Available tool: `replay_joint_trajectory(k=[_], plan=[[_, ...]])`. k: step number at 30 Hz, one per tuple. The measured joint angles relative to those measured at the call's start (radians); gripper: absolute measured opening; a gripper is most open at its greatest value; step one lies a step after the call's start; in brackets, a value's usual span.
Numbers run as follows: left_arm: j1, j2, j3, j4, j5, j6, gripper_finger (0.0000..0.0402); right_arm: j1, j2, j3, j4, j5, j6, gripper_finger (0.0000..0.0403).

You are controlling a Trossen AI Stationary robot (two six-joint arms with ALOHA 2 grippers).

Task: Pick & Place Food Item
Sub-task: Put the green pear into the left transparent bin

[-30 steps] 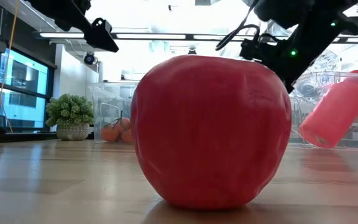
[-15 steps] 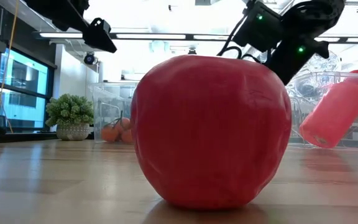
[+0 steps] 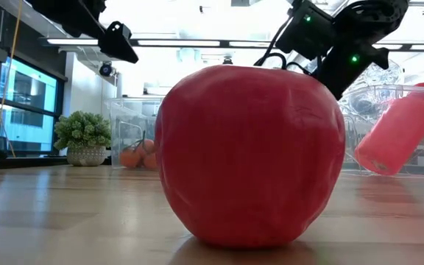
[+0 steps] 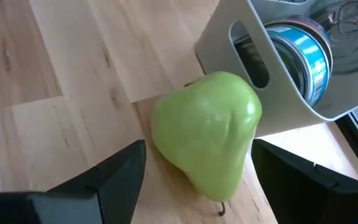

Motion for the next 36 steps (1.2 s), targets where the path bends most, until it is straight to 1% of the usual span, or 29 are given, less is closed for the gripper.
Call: replay_joint_trajectory(k=[2, 6, 8, 15, 18, 21, 25, 26, 32, 36], plan=[[0.000, 0.000, 0.000, 0.000, 0.000, 0.020, 0.0389, -0.010, 0.000, 0.000, -0.001, -0.008, 0.004, 0.0281], [0.000, 0.000, 0.000, 0.000, 0.000, 0.031, 0.0389, -0.038, 0.000, 0.000, 0.006, -0.089, 0.009, 0.0281], [0.000, 0.000, 0.000, 0.000, 0.000, 0.041, 0.0389, -0.043, 0.000, 0.000, 0.032, -0.113, 0.010, 0.0281], [0.000, 0.000, -0.021, 0.002, 0.000, 0.049, 0.0389, -0.043, 0.000, 0.000, 0.102, -0.106, 0.005, 0.0285], [0.000, 0.000, -0.029, -0.002, 0.000, 0.049, 0.0389, -0.043, 0.000, 0.000, 0.102, -0.132, 0.005, 0.0302], [0.000, 0.000, -0.030, 0.001, 0.000, 0.048, 0.0389, -0.043, 0.000, 0.000, 0.104, -0.177, 0.001, 0.0335], [0.000, 0.000, -0.031, 0.002, -0.001, 0.053, 0.0389, -0.042, 0.000, 0.000, 0.090, -0.157, 0.006, 0.0387], [0.000, 0.000, -0.031, 0.002, -0.001, 0.053, 0.0389, -0.043, 0.000, 0.000, 0.091, -0.152, 0.014, 0.0393], [0.000, 0.000, -0.031, 0.002, -0.002, 0.052, 0.0389, -0.043, 0.000, 0.000, 0.110, -0.163, 0.054, 0.0382], [0.000, 0.000, -0.031, 0.002, -0.003, 0.028, 0.0389, -0.044, 0.006, 0.000, 0.142, -0.220, 0.064, 0.0386]])
